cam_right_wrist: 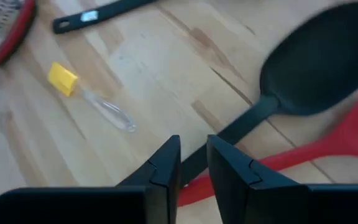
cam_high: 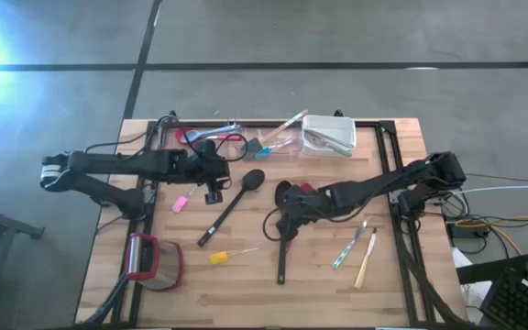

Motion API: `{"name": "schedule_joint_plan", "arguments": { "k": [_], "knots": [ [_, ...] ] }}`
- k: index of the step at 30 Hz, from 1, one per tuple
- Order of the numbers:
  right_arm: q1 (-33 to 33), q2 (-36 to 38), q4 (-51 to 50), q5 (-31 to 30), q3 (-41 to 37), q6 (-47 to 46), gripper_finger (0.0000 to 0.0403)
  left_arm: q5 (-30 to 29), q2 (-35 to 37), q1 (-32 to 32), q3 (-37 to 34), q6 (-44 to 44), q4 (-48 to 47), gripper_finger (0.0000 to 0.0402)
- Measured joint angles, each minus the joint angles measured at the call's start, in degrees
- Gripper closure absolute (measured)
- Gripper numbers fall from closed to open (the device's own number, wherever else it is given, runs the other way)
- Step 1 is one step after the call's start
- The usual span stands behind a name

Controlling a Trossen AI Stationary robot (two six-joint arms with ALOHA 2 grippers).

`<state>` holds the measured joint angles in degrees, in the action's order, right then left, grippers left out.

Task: Pick & Place Kitchen Items
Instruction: Put the right black serving spoon into the left transparent bin

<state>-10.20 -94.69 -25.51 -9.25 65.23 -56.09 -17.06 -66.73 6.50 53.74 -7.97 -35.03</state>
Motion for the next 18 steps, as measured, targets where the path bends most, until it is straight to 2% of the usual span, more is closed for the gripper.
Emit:
{"name": "schedule_joint_plan", "arguments": {
  "k": [8, 18],
  "knots": [
    [0.4, -5.5, 5.6, 0.6, -2.5, -4.1, 0.027, 0.0, 1.0, 0.0, 0.0, -0.6, 0.4, 0.0207],
    [2.2, -14.0, 5.3, 7.6, 1.6, -4.5, 0.0205, 0.0, 1.1, 0.0, 0.0, -1.1, 0.5, 0.0206]
  ]
}}
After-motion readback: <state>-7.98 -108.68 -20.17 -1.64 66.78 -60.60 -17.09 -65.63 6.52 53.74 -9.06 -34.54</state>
